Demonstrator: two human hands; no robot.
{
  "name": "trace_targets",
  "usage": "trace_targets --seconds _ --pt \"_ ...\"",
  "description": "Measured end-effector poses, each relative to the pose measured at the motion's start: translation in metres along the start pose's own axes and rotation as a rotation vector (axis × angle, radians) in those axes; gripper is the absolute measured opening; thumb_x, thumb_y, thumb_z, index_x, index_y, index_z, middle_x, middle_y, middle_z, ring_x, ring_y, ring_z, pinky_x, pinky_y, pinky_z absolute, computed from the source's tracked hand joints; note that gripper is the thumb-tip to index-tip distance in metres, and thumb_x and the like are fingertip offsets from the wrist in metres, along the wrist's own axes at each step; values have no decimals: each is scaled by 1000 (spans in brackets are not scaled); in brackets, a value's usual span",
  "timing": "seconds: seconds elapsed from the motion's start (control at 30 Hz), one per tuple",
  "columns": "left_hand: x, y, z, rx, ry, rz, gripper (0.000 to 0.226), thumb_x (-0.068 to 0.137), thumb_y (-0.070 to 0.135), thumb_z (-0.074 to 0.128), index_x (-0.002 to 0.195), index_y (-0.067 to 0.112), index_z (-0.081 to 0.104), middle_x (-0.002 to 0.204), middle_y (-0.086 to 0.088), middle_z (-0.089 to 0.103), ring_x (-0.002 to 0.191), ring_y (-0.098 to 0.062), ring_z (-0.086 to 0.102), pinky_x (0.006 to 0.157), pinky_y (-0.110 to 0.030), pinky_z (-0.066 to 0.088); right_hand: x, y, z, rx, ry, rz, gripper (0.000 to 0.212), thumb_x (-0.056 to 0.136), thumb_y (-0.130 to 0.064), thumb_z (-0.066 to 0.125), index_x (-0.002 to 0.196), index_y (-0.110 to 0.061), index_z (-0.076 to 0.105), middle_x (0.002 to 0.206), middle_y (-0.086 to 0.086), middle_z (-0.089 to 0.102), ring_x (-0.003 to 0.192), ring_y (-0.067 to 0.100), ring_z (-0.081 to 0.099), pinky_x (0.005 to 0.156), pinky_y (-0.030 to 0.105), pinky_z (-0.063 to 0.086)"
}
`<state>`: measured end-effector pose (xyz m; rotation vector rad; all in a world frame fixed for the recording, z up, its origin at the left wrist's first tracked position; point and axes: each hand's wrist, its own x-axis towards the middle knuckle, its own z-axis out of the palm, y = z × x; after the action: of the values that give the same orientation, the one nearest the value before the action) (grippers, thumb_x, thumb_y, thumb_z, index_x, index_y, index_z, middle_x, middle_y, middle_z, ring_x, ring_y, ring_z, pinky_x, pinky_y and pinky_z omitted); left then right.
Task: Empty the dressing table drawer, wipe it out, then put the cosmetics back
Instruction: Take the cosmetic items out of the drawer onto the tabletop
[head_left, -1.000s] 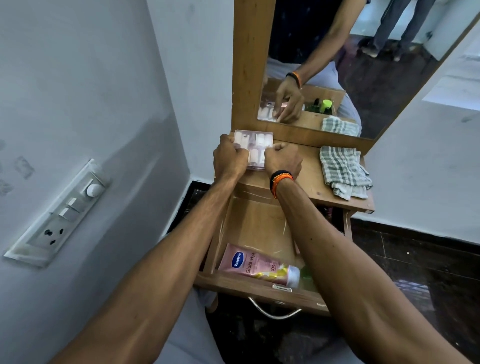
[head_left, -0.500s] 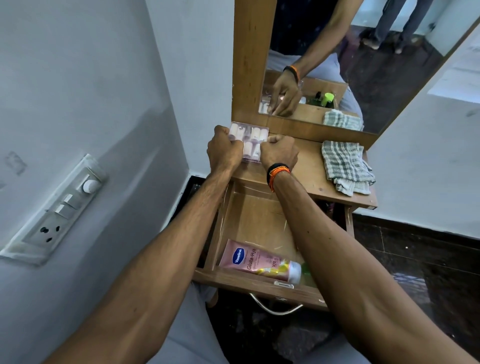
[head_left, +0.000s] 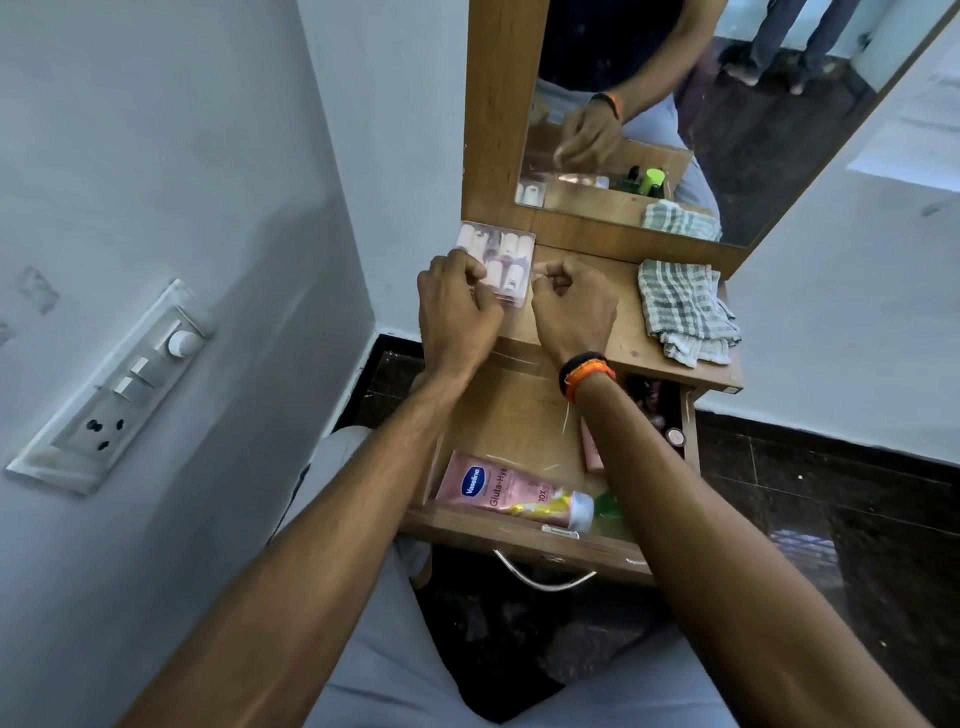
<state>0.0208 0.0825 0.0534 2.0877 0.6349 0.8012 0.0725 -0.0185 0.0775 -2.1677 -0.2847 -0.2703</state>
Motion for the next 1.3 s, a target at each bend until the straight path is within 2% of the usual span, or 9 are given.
trace_targets --seconds 0.1,0.3,0.43,0.53,0.73,0.9,1.1,1.23,1.3 --pt "-31 3 -7 -56 -86 -22 9 87 6 61 93 12 59 97 0 63 90 -15 58 72 -25 48 -31 17 -20 29 -131 -81 12 89 -18 66 78 -22 65 73 -11 64 66 0 56 59 7 42" --pt "-88 -9 -6 -49 -353 -307 10 90 9 59 90 17 66 92 7 67 88 -9 63 77 -28 51 -79 51 -48 -404 -800 -3 6 88 -20 67 87 -14 67 86 -1 69 78 13 55 64 22 41" --pt "-108 -15 -8 -53 -395 -420 14 92 6 57 99 12 67 97 4 67 82 -3 57 64 -18 42 -95 54 -52 -585 -1057 -8 28 83 -32 77 102 -20 60 95 -3 59 93 16 53 82 28 46" --pt "-114 -14 -13 -62 -405 -450 16 91 5 57 98 14 67 97 5 66 85 -6 58 65 -18 41 -97 57 -48 -646 -1098 -7 49 81 -37 78 121 -19 59 114 -2 60 107 21 56 88 30 45" --pt "-119 -10 -18 -47 -411 -429 14 92 7 58 99 15 67 93 8 64 81 -2 56 63 -17 39 -96 66 -38 -673 -1126 22 55 77 -35 80 124 -19 56 121 5 59 102 21 53 86 33 47" --pt "-123 -6 -24 -81 -391 -431 14 89 4 58 92 15 67 90 8 66 83 -5 61 70 -23 51 -95 74 -32 -651 -1130 42 46 77 -35 79 117 -17 64 117 4 63 99 21 55 84 31 50" --pt "-122 -5 -32 -97 -325 -438 14 88 4 60 93 15 67 93 9 66 82 -1 58 63 -17 37 -96 77 -37 -525 -1125 56 26 77 -23 75 98 -22 59 92 -3 62 89 18 57 61 24 40" --pt "-119 0 -38 -122 -211 -433 13 91 7 61 97 18 64 95 11 63 80 0 58 60 -15 43 -95 72 -49 -340 -998 102 22 79 -15 75 98 -16 63 96 5 68 93 22 62 79 36 54" --pt "-116 5 -41 -158 -111 -425 12 92 10 63 98 20 62 98 9 63 81 -1 60 60 -15 48 -91 68 -58 -267 -936 122 20 79 -14 76 94 -16 63 92 4 67 89 19 62 75 32 52"
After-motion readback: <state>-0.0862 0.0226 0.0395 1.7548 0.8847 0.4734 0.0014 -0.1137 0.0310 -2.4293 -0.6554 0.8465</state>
